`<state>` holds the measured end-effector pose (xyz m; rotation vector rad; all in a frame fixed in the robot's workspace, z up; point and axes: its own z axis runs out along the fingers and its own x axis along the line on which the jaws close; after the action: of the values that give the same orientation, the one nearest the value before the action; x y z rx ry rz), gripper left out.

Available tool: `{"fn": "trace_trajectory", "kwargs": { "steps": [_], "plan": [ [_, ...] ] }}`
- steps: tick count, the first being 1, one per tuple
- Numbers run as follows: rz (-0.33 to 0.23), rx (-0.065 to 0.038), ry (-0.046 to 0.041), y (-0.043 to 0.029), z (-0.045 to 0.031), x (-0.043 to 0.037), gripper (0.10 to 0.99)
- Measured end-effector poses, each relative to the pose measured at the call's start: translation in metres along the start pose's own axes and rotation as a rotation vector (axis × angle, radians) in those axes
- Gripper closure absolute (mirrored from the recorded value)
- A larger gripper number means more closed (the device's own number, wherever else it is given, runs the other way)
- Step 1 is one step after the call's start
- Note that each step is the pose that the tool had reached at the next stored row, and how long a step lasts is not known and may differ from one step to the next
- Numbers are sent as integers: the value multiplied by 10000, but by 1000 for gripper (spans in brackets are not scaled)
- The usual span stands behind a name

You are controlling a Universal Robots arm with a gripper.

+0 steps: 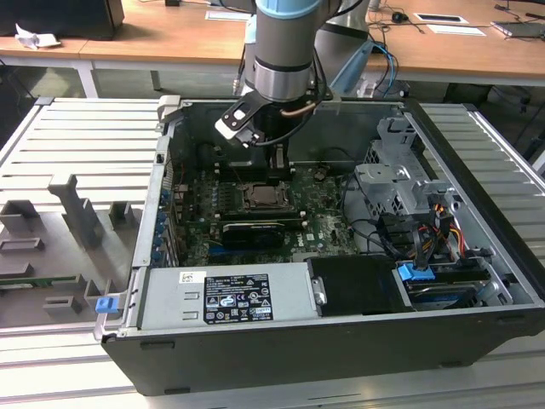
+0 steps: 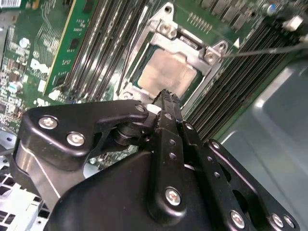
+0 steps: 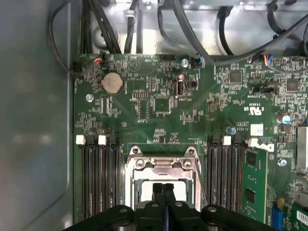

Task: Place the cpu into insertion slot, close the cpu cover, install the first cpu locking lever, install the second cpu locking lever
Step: 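Close the cpu cover, then install the first cpu locking lever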

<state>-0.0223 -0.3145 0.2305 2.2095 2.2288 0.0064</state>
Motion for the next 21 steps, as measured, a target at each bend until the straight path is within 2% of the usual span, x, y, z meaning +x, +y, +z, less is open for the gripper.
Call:
{"fn": "trace_trajectory", "kwargs": {
  "steps": [2,5,12,13,16,20,21],
  "plan": [
    [-49,-1,3,-54,5,1,980],
    [-56,0,2,-80,6,1,980],
    [-57,0,2,-102,6,1,980],
    [-68,1,-38,-102,5,3,980],
    [-78,0,-39,-101,-114,3,980],
    [-78,0,-38,-101,-204,3,980],
    [-82,-2,-40,-100,-248,3,980]
  ]
}}
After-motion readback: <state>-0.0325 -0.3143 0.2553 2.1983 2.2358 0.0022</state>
